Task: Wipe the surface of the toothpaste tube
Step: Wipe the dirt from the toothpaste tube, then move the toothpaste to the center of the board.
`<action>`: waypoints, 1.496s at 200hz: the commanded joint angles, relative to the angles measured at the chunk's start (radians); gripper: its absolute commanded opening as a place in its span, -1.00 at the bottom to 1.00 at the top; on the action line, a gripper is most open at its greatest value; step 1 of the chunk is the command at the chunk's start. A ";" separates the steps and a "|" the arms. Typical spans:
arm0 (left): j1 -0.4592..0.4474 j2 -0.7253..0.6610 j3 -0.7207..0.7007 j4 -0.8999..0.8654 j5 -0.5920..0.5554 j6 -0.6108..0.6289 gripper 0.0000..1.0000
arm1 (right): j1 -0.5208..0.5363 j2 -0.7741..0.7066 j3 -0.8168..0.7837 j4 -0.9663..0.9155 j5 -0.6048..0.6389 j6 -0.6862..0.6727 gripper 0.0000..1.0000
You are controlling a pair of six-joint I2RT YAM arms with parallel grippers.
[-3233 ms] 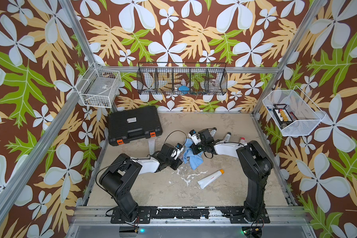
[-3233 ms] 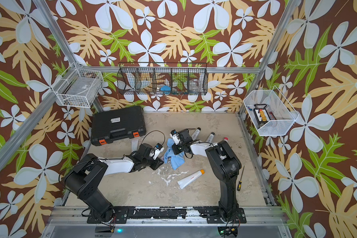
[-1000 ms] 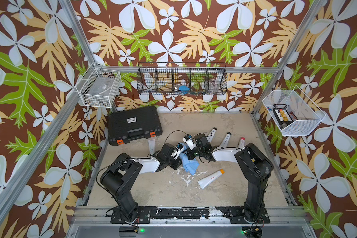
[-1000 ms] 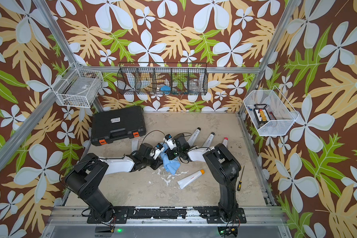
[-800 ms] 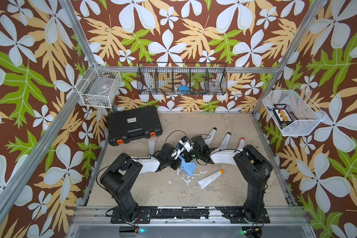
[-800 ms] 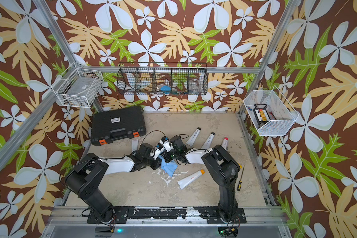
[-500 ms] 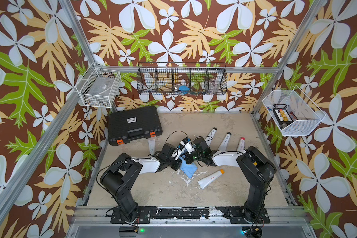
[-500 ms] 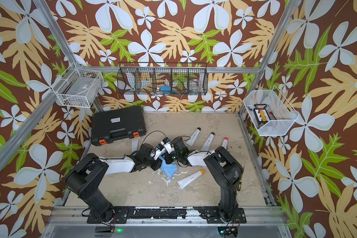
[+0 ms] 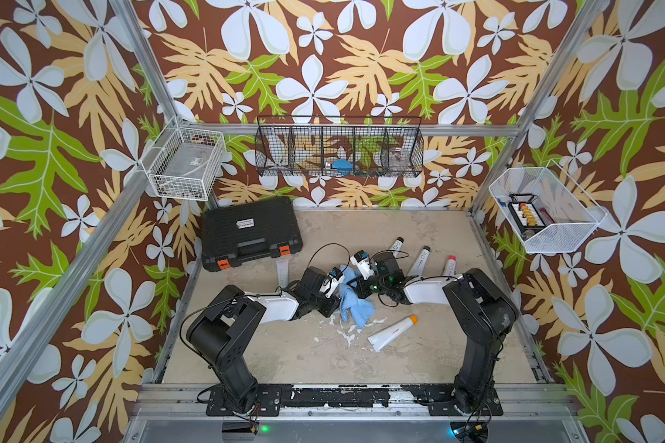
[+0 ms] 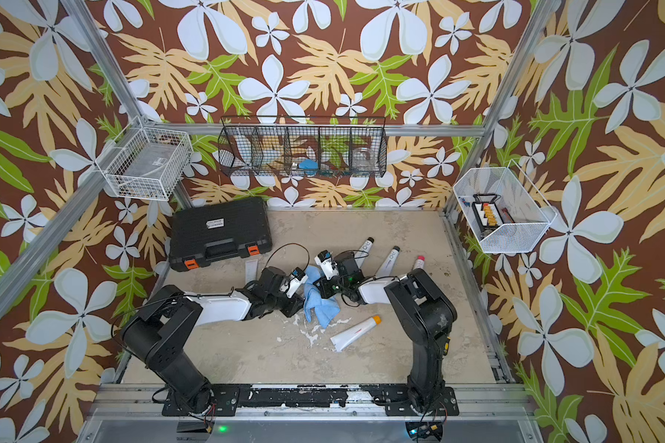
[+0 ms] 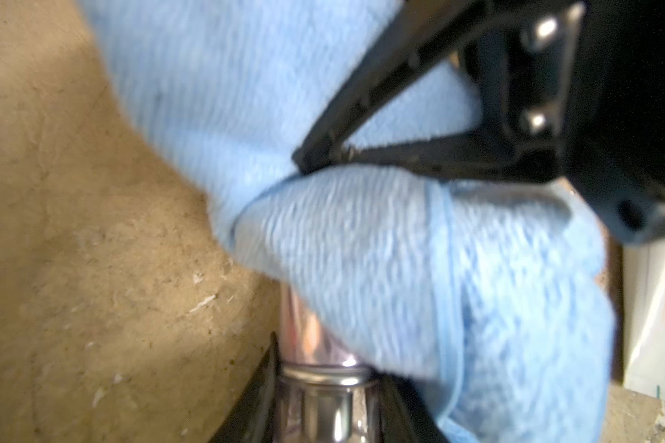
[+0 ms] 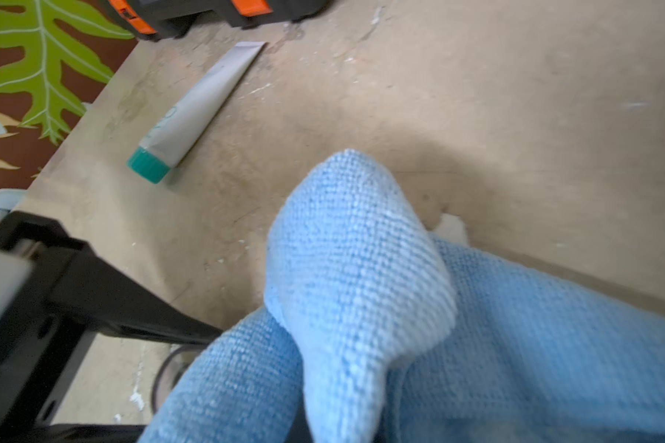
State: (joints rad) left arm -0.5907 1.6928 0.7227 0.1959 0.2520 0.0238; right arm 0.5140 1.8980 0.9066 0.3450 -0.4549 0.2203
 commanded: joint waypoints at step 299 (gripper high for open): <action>0.152 0.031 0.117 -0.164 -0.397 -0.413 -0.48 | -0.085 -0.609 -0.017 -0.432 0.076 0.048 -1.00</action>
State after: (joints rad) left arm -0.4397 1.7477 0.8551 0.0875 -0.0723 -0.2646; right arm 0.4305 1.2938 0.8738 -0.0620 -0.3923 0.2760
